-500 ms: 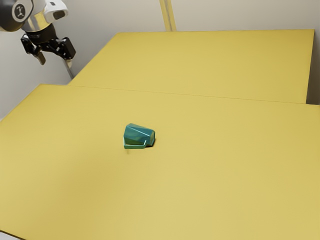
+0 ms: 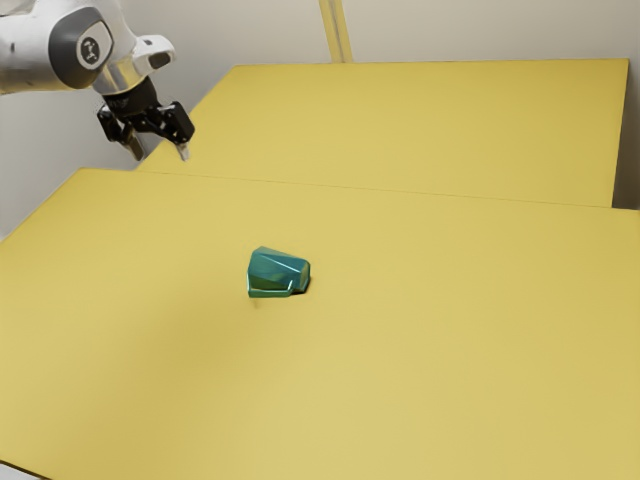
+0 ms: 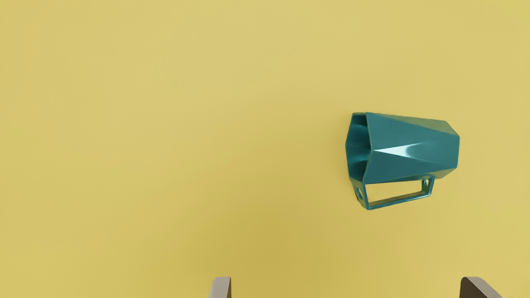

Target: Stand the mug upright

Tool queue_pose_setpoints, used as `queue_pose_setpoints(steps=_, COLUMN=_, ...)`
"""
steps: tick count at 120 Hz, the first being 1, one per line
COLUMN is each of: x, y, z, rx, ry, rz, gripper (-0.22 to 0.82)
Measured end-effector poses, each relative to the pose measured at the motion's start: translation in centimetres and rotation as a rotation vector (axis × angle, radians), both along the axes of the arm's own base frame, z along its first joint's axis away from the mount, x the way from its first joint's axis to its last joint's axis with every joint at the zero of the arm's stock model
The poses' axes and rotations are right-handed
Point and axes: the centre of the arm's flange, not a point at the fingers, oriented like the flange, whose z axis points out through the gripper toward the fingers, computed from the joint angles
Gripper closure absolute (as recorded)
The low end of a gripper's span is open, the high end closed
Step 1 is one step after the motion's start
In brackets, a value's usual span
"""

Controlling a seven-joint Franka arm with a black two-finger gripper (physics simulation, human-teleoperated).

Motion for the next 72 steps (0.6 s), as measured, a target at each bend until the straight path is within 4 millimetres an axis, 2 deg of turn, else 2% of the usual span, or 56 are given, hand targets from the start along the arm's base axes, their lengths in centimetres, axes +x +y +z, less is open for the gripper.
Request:
queue_pose_setpoints(steps=12, x=0.7, y=0.5, z=-4.7, rx=-0.141, ry=0.062, rz=0.046, gripper=0.0)
queue_pose_setpoints(steps=30, x=0.5, y=3.4, z=-11.4, rx=-0.338, ry=0.151, rz=0.171, gripper=0.0)
queue_pose_setpoints(steps=41, x=1.0, y=3.9, z=-14.9, rx=-0.433, ry=0.194, rz=0.221, gripper=0.0)
queue_pose_setpoints(steps=55, x=2.2, y=3.5, z=-18.3, rx=-0.53, ry=0.223, rz=0.262, gripper=0.0)
queue_pose_setpoints(steps=72, x=4.1, y=3.3, z=-21.2, rx=-0.616, ry=0.211, rz=0.307, gripper=0.0)
